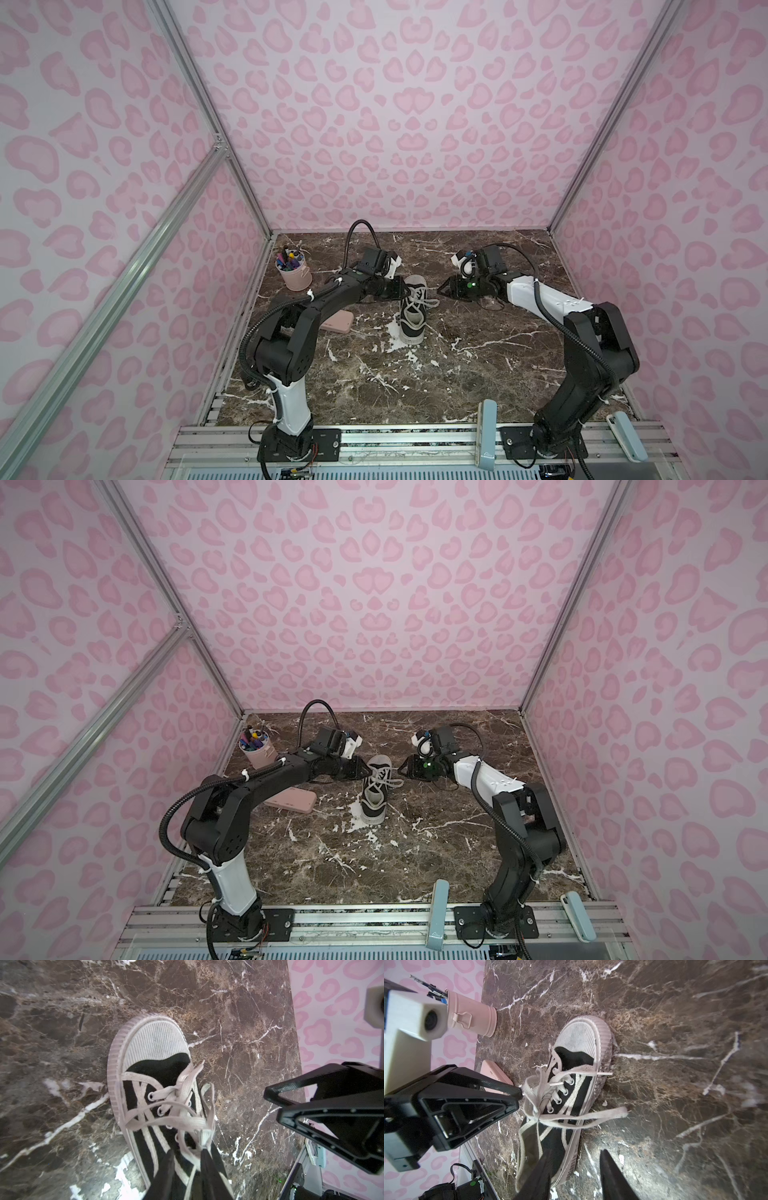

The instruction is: Tie the shoes

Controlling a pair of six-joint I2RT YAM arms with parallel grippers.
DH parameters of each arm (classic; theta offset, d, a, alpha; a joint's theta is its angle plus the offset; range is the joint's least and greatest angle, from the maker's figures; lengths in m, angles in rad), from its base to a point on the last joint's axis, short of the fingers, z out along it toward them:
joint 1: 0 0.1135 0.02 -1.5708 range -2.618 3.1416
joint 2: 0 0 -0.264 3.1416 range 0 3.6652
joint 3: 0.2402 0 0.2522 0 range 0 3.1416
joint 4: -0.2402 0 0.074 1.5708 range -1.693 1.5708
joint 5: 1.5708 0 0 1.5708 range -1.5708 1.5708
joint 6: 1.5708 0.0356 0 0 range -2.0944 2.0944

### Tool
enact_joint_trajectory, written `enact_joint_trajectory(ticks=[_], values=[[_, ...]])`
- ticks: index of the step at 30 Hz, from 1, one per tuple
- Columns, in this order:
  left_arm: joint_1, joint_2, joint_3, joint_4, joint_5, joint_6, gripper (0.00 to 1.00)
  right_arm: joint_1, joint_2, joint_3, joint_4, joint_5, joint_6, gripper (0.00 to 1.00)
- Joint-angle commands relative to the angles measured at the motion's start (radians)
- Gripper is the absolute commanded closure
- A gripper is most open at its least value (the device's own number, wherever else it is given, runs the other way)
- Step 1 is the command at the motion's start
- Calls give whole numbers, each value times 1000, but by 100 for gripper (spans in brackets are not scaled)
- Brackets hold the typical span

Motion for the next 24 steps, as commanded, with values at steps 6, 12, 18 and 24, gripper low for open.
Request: enact_joint_trajectory(ticks=[6, 12, 18, 24], values=[[-2, 45, 46, 13, 17, -6, 73, -4, -4, -8, -1, -6, -10, 60], [-3, 63, 47, 21, 28, -13, 73, -3, -7, -9, -1, -6, -10, 60], [-2, 60, 25, 46, 32, -22, 77, -7, -12, -15, -5, -6, -13, 60], [-2, 16, 12, 42, -10, -15, 86, -7, -13, -19, 5, -9, -8, 60]])
